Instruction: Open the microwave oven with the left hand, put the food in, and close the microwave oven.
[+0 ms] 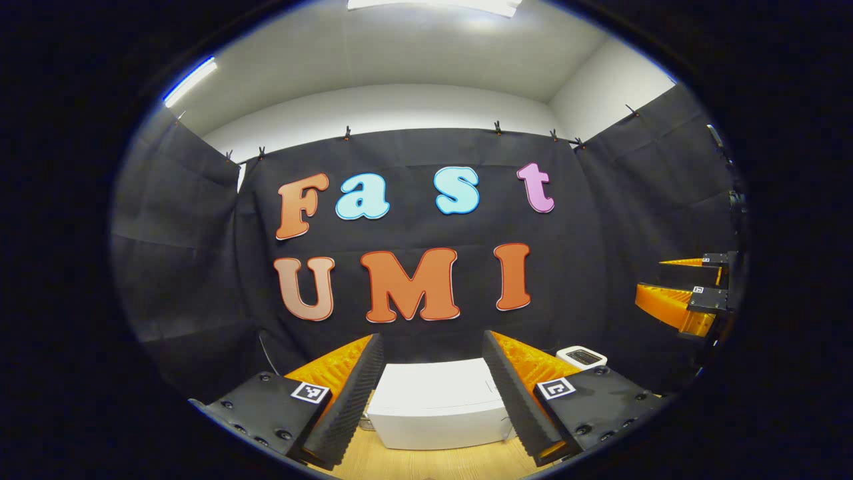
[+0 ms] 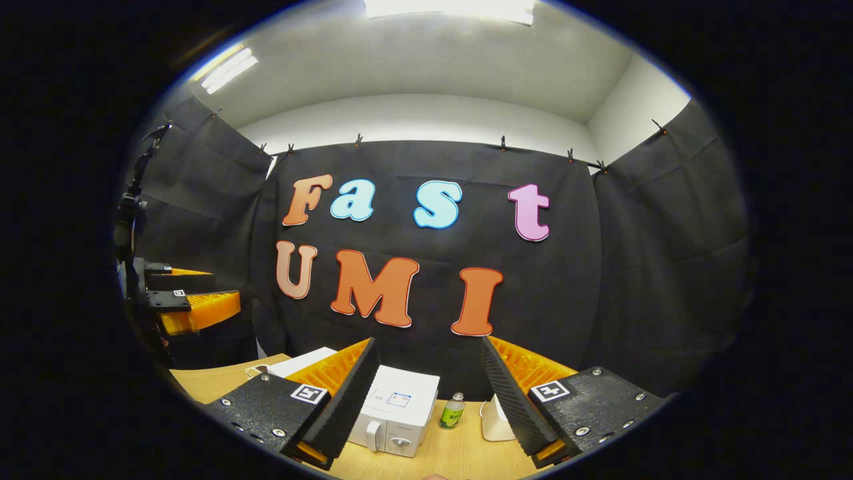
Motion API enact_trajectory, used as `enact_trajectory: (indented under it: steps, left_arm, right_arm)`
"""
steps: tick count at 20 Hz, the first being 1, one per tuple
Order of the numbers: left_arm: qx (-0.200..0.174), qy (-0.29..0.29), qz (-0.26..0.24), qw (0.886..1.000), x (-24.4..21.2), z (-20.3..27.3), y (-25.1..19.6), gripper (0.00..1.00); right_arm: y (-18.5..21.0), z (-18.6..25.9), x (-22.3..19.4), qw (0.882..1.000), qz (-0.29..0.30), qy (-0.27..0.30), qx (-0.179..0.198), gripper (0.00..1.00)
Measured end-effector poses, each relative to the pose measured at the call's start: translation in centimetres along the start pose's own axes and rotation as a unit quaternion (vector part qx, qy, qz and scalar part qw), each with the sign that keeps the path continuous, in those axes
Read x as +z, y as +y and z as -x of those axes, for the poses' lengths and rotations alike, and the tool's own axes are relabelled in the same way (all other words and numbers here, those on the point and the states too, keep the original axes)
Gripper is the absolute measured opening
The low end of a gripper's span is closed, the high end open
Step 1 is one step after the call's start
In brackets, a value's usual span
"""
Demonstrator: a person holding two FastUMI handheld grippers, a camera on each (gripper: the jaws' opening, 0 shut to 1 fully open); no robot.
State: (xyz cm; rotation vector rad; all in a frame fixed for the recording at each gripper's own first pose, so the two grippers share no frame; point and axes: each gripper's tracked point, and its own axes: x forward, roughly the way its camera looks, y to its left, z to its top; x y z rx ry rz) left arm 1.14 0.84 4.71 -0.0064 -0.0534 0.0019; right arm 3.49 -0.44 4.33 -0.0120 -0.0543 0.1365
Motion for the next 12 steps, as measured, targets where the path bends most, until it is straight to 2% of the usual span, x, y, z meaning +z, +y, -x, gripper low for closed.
enact_trajectory:
  steps: [5, 6, 8, 9, 12]
  left_arm:
    - [0.01, -0.031, 0.007, 0.999, 2.6, 0.6, 2.1, 1.0]
    - [0.013, -0.035, 0.006, 0.999, 3.0, 0.7, 2.6, 1.0]
    - [0.017, -0.04, 0.002, 0.999, 3.3, 0.9, 3.2, 1.0]
    - [0.016, -0.04, 0.003, 0.999, 3.2, 0.8, 3.3, 0.94]
    - [0.012, -0.029, 0.007, 0.999, 2.1, 0.5, 3.5, 0.93]
  right_arm:
    - [0.4, -0.5, 0.3, 1.0, -0.014, 0.006, -0.008, 0.95]
    - [0.5, -0.5, 0.4, 1.0, -0.016, 0.006, -0.009, 0.98]
    - [0.8, -0.7, 0.7, 1.0, -0.015, 0.003, -0.009, 0.95]
    - [1.0, -0.7, 0.8, 1.0, -0.014, 0.003, -0.008, 0.95]
    - [2.2, -0.9, 0.8, 1.0, -0.006, 0.002, -0.002, 0.95]
